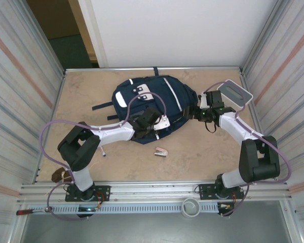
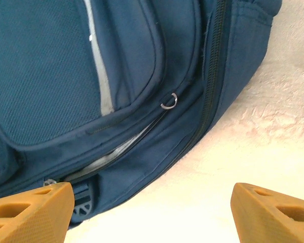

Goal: Pack books, pencil case, and school supplies into a backpack

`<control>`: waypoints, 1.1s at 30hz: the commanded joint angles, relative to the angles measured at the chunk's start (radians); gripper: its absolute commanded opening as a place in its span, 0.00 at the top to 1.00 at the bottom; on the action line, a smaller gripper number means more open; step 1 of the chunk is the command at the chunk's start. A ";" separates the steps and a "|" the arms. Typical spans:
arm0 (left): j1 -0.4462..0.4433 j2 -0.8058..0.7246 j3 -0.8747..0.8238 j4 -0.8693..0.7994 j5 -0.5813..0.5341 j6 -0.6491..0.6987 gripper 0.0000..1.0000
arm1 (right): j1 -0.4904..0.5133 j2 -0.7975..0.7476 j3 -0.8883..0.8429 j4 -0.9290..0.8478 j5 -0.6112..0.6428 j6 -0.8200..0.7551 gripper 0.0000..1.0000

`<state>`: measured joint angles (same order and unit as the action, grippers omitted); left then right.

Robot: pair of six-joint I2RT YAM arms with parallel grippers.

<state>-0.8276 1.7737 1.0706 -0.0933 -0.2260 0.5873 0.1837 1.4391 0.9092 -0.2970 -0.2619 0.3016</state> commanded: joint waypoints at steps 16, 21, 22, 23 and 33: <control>0.123 -0.066 -0.052 0.068 0.282 -0.128 0.96 | 0.216 -0.218 -0.179 0.125 0.115 -0.111 0.27; 0.164 -0.078 -0.051 0.055 0.399 -0.167 1.00 | 0.323 -0.226 -0.223 0.214 0.226 -0.121 0.31; 0.172 -0.080 -0.049 0.055 0.422 -0.175 1.00 | 0.350 -0.221 -0.230 0.237 0.259 -0.120 0.33; 0.178 -0.081 -0.048 0.050 0.447 -0.183 1.00 | 0.374 -0.213 -0.238 0.261 0.292 -0.121 0.34; 0.245 -0.069 -0.002 -0.016 0.638 -0.228 1.00 | 0.537 -0.065 -0.252 0.441 0.514 -0.180 0.40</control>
<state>-0.5995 1.7329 1.0370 -0.0513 0.3233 0.3969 0.6971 1.3399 0.6533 0.0704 0.1482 0.1654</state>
